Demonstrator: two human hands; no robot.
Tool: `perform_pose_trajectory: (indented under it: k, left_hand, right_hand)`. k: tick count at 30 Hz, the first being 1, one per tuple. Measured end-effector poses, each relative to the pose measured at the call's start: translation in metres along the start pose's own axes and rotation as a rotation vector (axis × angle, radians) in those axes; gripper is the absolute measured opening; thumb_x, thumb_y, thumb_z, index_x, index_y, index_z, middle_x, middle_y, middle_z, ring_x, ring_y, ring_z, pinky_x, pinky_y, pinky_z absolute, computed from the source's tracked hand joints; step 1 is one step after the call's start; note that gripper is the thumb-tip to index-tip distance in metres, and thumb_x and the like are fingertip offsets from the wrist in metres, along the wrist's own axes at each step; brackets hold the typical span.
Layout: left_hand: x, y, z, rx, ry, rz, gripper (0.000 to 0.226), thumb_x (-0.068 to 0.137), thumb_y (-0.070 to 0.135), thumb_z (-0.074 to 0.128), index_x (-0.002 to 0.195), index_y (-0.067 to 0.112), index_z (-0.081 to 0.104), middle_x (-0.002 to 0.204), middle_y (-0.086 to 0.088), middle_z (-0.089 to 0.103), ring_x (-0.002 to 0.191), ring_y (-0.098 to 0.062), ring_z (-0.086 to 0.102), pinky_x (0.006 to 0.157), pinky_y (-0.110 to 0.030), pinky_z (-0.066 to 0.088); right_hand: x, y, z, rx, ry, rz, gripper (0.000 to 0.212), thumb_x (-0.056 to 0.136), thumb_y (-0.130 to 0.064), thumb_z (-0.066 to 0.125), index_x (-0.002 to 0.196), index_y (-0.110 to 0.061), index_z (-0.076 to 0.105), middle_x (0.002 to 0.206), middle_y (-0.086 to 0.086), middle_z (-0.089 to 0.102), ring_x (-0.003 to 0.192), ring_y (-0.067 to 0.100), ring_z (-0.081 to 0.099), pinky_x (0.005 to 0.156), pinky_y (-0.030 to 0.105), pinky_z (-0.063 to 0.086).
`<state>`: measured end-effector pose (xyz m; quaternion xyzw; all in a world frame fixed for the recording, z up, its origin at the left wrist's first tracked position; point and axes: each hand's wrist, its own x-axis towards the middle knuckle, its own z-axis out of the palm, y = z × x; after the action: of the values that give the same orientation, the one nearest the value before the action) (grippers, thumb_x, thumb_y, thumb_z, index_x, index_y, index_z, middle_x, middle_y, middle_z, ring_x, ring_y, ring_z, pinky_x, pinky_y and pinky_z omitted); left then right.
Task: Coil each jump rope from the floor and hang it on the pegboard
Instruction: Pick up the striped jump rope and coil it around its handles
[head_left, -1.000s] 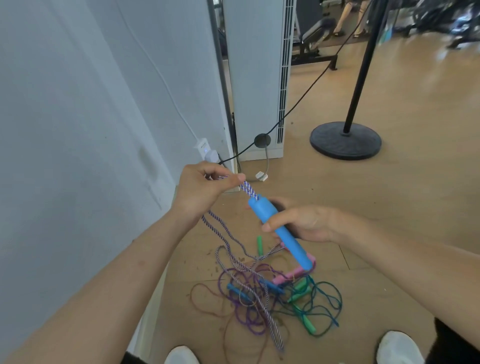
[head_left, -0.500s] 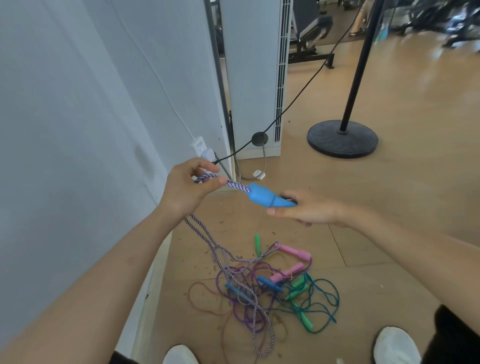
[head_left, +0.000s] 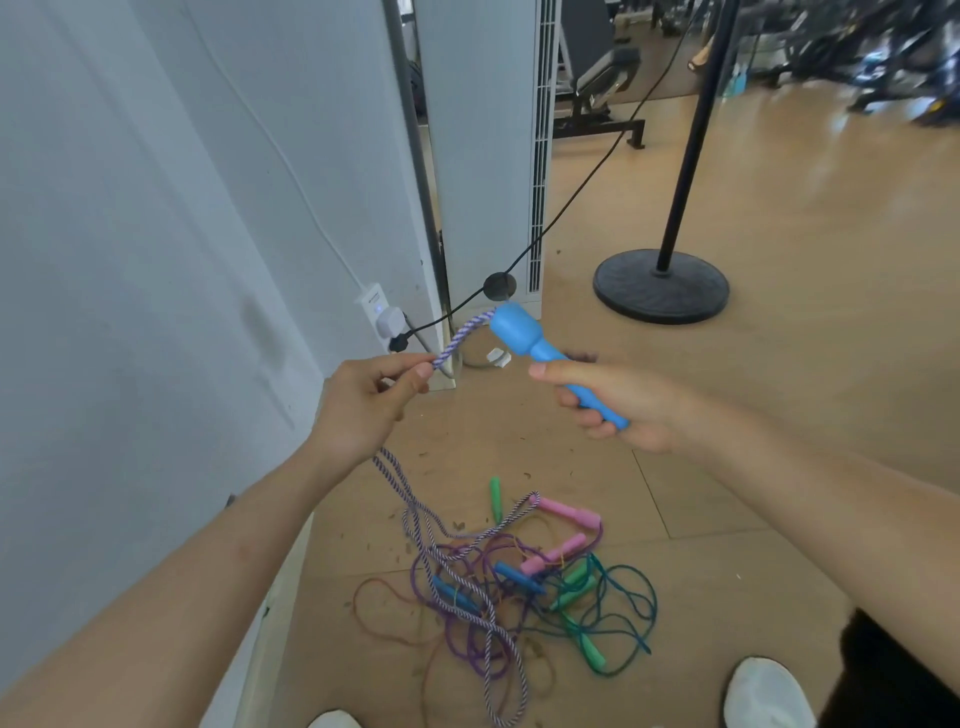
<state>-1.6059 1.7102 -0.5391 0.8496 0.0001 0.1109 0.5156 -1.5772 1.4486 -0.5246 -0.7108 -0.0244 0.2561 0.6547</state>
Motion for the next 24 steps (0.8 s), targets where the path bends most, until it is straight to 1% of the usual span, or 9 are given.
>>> perform_pose_trajectory:
  k: [3,6,8,10,12,14,17,18,24]
  left_hand:
    - [-0.008,0.002,0.019,-0.086,0.007,-0.075,0.017,0.097,0.028,0.063,0.106,0.025,0.077,0.079,0.001,0.073,0.052,-0.010,0.049,0.053,-0.021,0.042]
    - [-0.017,0.010,0.040,-0.239,-0.008,-0.187,0.019,0.097,0.025,0.063,0.105,0.014,0.076,0.080,-0.002,0.072,0.050,-0.010,0.053,0.051,-0.024,0.042]
    - [-0.022,0.017,0.050,-0.370,-0.069,-0.290,0.021,0.095,0.026,0.065,0.105,0.011,0.076,0.081,-0.002,0.073,0.052,-0.012,0.053,0.050,-0.023,0.042]
    - [-0.024,0.024,0.056,-0.449,-0.154,-0.353,0.023,0.094,0.028,0.066,0.104,0.010,0.077,0.081,-0.003,0.073,0.052,-0.012,0.051,0.048,-0.021,0.040]
    - [-0.025,0.029,0.058,-0.479,-0.200,-0.387,0.021,0.093,0.027,0.067,0.100,0.010,0.078,0.079,-0.004,0.073,0.051,-0.012,0.048,0.046,-0.021,0.036]
    - [-0.024,0.032,0.057,-0.466,-0.201,-0.417,0.020,0.091,0.028,0.070,0.097,0.011,0.079,0.078,-0.005,0.073,0.050,-0.013,0.044,0.046,-0.021,0.034]
    - [-0.022,0.035,0.054,-0.407,-0.202,-0.448,0.022,0.088,0.030,0.072,0.096,0.011,0.079,0.076,-0.004,0.073,0.048,-0.012,0.041,0.046,-0.020,0.032]
    - [-0.022,0.037,0.054,-0.388,-0.204,-0.450,0.023,0.088,0.030,0.073,0.096,0.010,0.079,0.074,-0.004,0.073,0.047,-0.012,0.040,0.046,-0.021,0.031]
    - [-0.025,0.040,0.050,-0.293,-0.231,-0.389,0.020,0.084,0.031,0.078,0.092,0.013,0.081,0.064,-0.003,0.071,0.047,-0.013,0.030,0.044,-0.020,0.026]
  right_hand:
    - [0.000,-0.003,0.004,0.301,-0.094,0.026,0.036,0.091,-0.020,0.059,0.126,-0.011,0.056,0.063,-0.005,0.039,0.043,0.005,0.027,0.034,0.017,0.019]
    - [-0.003,-0.007,0.006,0.534,-0.189,0.062,0.049,0.088,-0.019,0.053,0.136,-0.006,0.048,0.060,-0.005,0.036,0.039,0.004,0.027,0.033,0.016,0.018]
    - [-0.004,-0.010,0.003,0.652,-0.303,0.098,0.050,0.083,-0.020,0.055,0.130,-0.004,0.047,0.059,-0.004,0.036,0.036,0.005,0.029,0.030,0.016,0.022]
    - [-0.003,-0.010,0.002,0.745,-0.470,0.132,0.035,0.080,-0.020,0.059,0.111,-0.013,0.044,0.057,-0.003,0.038,0.035,0.006,0.034,0.027,0.017,0.029]
    - [-0.002,-0.008,0.002,0.800,-0.614,0.166,0.043,0.078,-0.018,0.064,0.108,-0.024,0.033,0.057,-0.002,0.040,0.035,0.007,0.037,0.027,0.018,0.031]
    - [-0.001,-0.008,0.002,0.809,-0.667,0.200,0.051,0.077,-0.017,0.066,0.109,-0.028,0.028,0.056,-0.001,0.041,0.036,0.007,0.035,0.027,0.018,0.029]
    - [-0.003,-0.009,0.002,0.711,-0.627,0.192,0.014,0.082,-0.022,0.057,0.087,-0.016,0.045,0.056,-0.003,0.039,0.039,0.005,0.023,0.027,0.015,0.029]
    - [-0.004,-0.009,0.001,0.672,-0.621,0.197,0.012,0.083,-0.023,0.056,0.085,-0.014,0.049,0.056,-0.004,0.038,0.040,0.004,0.022,0.028,0.014,0.028]
    - [-0.002,-0.008,-0.001,0.470,-0.613,0.266,0.038,0.064,-0.021,0.079,0.089,-0.015,0.051,0.054,-0.005,0.037,0.034,0.003,0.031,0.028,0.015,0.026]
